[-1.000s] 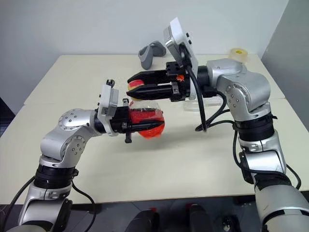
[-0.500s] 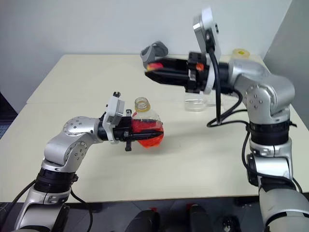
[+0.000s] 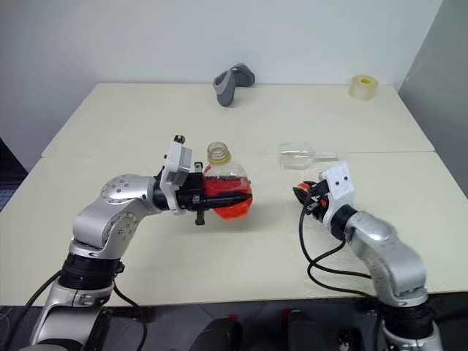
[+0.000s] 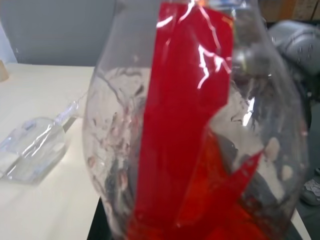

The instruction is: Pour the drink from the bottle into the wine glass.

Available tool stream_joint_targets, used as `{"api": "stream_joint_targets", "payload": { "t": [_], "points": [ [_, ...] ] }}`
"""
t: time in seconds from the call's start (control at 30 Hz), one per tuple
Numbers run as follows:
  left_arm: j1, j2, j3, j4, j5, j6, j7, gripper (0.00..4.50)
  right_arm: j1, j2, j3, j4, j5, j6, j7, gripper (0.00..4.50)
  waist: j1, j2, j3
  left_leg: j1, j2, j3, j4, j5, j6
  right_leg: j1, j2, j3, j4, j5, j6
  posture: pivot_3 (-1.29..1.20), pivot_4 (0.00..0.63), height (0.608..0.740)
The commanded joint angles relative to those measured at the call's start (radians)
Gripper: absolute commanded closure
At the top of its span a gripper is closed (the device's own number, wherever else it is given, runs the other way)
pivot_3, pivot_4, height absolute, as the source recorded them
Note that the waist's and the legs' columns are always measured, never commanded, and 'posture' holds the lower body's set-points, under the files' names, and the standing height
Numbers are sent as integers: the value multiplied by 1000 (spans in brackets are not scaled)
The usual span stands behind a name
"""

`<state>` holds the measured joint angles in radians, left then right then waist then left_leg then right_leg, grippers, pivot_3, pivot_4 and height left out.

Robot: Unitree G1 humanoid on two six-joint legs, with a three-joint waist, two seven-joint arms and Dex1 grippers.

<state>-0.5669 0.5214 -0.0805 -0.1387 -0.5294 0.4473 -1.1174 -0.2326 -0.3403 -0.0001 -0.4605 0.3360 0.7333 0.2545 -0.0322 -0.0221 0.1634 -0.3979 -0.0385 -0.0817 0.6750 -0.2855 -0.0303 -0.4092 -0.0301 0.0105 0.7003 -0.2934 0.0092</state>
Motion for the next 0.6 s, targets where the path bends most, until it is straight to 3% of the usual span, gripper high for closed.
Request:
{"api": "stream_joint_targets", "payload": {
  "t": [0.03,0.23,0.47,0.6],
  "points": [
    [-50,-41,-6,-4,0,-11,32,3342,30,103,69,114,-146,-147,-148,3268,0,0,0,0,0,0,0,0,0,0,0,0,0,0,0,0,150,740],
    [-66,-49,-6,6,4,-12,41,3345,34,214,15,314,-235,-236,-288,3268,0,0,0,0,0,2,0,1,-1,0,0,2,-1,0,0,0,150,740],
    [-55,-36,2,-1,0,-11,42,3345,41,206,-15,379,-283,-273,-314,3268,3,0,0,3,-1,1,0,0,0,3,0,1,-1,0,0,0,150,740],
    [-55,-35,1,4,1,-14,42,3345,50,205,-9,350,-258,-265,-259,1956,2,0,0,3,-1,1,0,0,0,3,0,2,-2,0,0,0,150,740]
  ]
}}
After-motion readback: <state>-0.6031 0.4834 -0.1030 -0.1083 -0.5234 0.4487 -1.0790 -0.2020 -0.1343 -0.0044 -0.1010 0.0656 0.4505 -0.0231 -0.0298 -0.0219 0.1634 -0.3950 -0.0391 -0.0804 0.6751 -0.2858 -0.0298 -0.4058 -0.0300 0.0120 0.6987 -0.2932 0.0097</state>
